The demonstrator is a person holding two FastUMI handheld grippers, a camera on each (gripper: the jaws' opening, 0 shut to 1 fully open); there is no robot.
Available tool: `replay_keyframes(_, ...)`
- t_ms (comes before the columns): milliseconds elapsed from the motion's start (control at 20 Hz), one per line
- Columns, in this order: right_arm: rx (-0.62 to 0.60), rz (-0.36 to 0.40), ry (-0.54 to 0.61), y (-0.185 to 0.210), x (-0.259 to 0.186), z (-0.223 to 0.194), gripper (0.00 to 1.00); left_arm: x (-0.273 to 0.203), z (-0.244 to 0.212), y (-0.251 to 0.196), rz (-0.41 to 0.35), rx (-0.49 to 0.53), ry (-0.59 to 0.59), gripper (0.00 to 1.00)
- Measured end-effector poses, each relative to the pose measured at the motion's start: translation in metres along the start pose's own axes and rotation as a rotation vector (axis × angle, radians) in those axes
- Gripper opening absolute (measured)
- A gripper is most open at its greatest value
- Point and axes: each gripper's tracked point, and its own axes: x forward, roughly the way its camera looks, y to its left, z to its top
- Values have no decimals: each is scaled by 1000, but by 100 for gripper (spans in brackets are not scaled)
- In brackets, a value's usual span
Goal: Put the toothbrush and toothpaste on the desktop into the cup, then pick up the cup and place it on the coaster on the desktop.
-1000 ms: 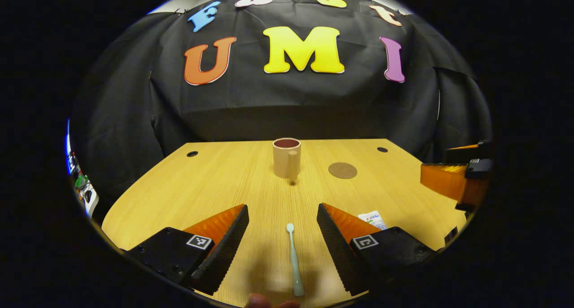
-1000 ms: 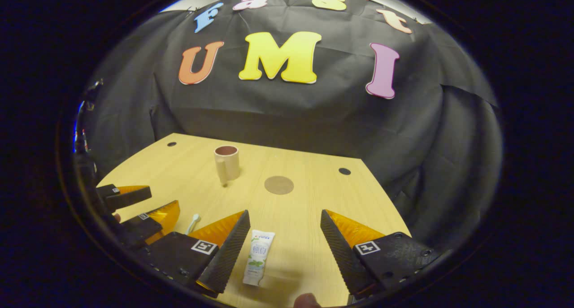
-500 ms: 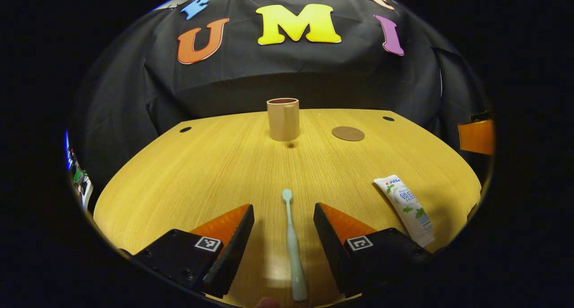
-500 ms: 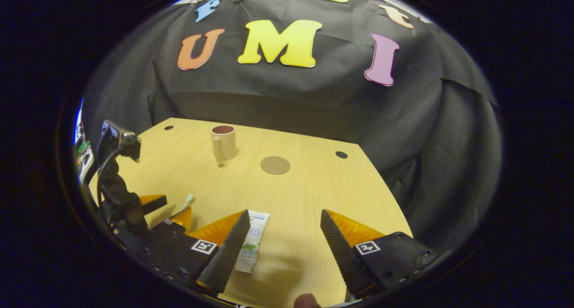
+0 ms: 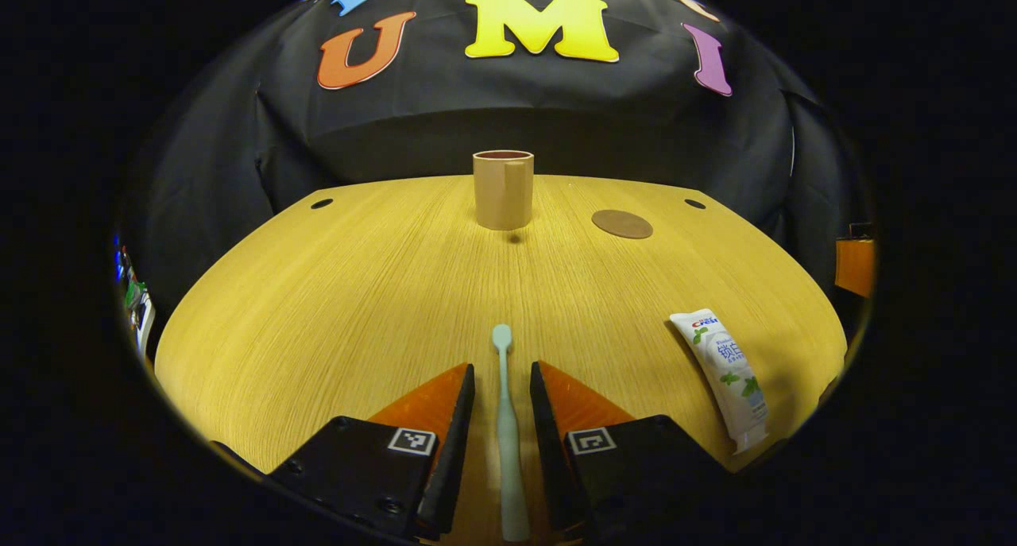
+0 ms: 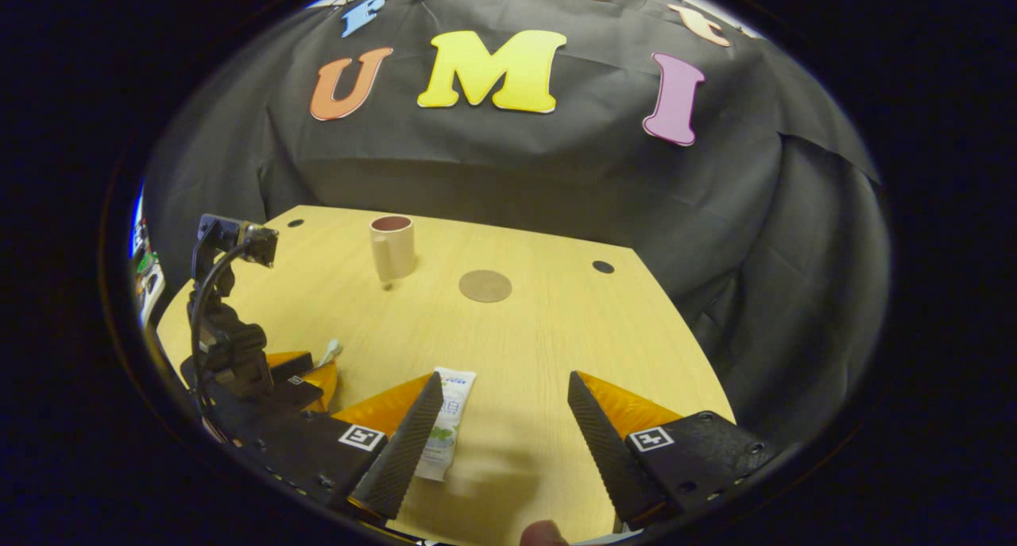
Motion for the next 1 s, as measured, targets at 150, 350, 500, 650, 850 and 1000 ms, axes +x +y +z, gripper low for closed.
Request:
replay_keyframes(150, 7, -3, 4, -1, 0, -1, 98, 1, -3, 4, 24, -2, 21, 27)
replay_keyframes(350, 3, 4, 4, 2, 3, -1, 98, 2, -4, 6, 39, -2, 54, 22)
replay_keyframes(500, -2, 13, 21, 5, 5, -8, 98, 1, -2, 10, 57, -19, 61, 8)
replay_keyframes(650, -5, 19, 30, 8, 6, -14, 98, 1, -3, 9, 37, -39, 63, 5)
replay_keyframes(850, -13, 36, 51, 16, 12, -25, 96, -4, 2, 13, 30, -48, 59, 3)
replay_keyframes(1000, -12, 47, 63, 22, 18, -32, 99, -15, 14, 16, 29, -64, 31, 3)
